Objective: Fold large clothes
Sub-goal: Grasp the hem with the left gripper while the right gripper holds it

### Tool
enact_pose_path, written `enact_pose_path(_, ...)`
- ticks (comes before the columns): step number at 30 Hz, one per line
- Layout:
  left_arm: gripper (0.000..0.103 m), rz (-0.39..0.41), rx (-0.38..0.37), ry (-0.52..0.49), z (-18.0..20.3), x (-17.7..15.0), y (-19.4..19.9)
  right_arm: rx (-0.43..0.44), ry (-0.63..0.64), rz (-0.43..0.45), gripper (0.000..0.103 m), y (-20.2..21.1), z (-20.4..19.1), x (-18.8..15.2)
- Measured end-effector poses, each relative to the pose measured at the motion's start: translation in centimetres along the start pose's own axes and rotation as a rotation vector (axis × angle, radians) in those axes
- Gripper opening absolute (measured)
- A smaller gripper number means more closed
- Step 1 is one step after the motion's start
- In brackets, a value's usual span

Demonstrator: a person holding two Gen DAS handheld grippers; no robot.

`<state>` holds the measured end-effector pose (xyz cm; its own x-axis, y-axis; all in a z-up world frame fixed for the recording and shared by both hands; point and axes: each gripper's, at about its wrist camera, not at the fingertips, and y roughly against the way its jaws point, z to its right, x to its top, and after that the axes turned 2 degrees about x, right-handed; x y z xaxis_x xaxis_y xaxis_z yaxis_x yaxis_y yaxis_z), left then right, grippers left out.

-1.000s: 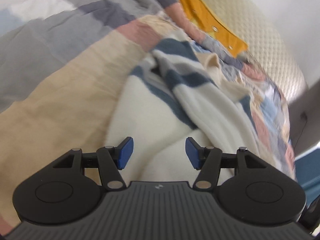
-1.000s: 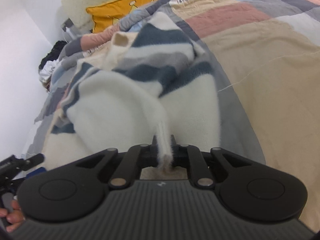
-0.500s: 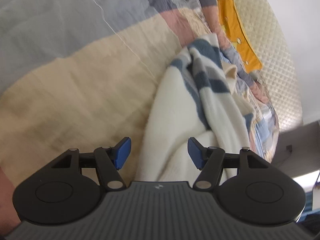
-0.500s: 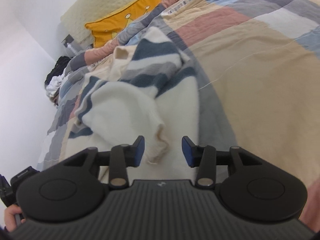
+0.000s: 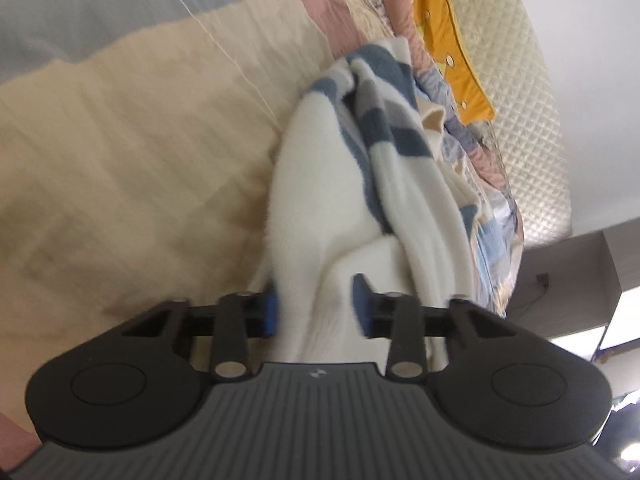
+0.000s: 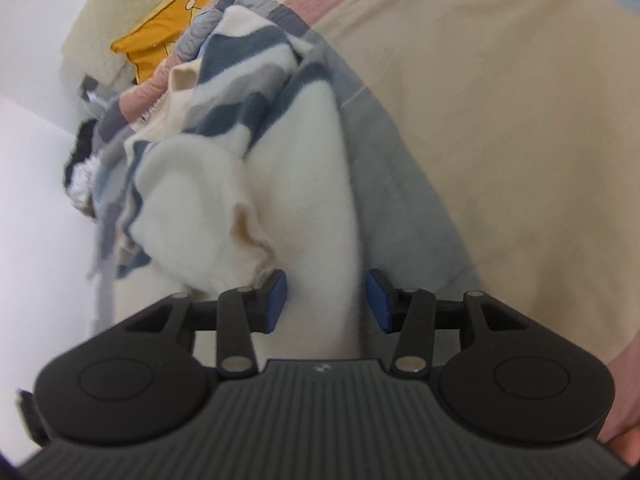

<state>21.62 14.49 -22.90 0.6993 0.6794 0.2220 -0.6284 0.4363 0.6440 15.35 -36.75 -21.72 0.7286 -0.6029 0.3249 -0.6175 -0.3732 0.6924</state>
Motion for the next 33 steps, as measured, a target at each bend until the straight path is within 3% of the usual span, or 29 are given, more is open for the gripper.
enact_pose_path(3, 0.029, -0.01, 0.017, -0.031, 0.4, -0.6, 0.0, 0.037, 0.011, -0.084, 0.045, -0.9, -0.4, -0.9)
enact_pose_path(10, 0.029, -0.079, 0.027, -0.045, 0.6, -2.0, -0.4, 0.142, 0.003, -0.135, 0.041, -1.2, -1.1, -2.3)
enact_pose_path(13, 0.03, -0.093, 0.041, -0.006, -0.1, -2.1, -0.7, 0.188, 0.005, -0.221, 0.04, -1.9, -1.6, -3.0)
enact_pose_path(17, 0.03, -0.116, 0.025, 0.031, -0.8, -2.1, -0.7, 0.06, 0.04, -0.161, 0.038, -1.6, -2.2, -3.9)
enact_pose_path(20, 0.03, -0.118, 0.029, -0.006, -0.2, -2.3, -0.8, 0.05, 0.02, -0.129, 0.04, -1.4, -2.0, -4.3)
enact_pose_path(23, 0.029, -0.11, 0.051, -0.054, 0.5, -2.3, -1.0, 0.101, -0.026, -0.137, 0.038, -1.8, -1.4, -3.9)
enact_pose_path(25, 0.022, -0.102, 0.044, -0.05, 0.4, -2.1, -0.8, 0.151, -0.075, -0.127, 0.02, -1.9, -0.8, -3.8)
enact_pose_path(29, 0.015, -0.087, -0.004, -0.042, 0.8, -1.3, 0.3, 0.199, -0.032, -0.068, 0.016, -0.7, -1.9, -4.1)
enact_pose_path(33, 0.014, -0.052, -0.091, -0.035, 1.7, -0.2, 3.1, 0.327, -0.086, -0.017, 0.015, 1.8, -1.5, -3.1)
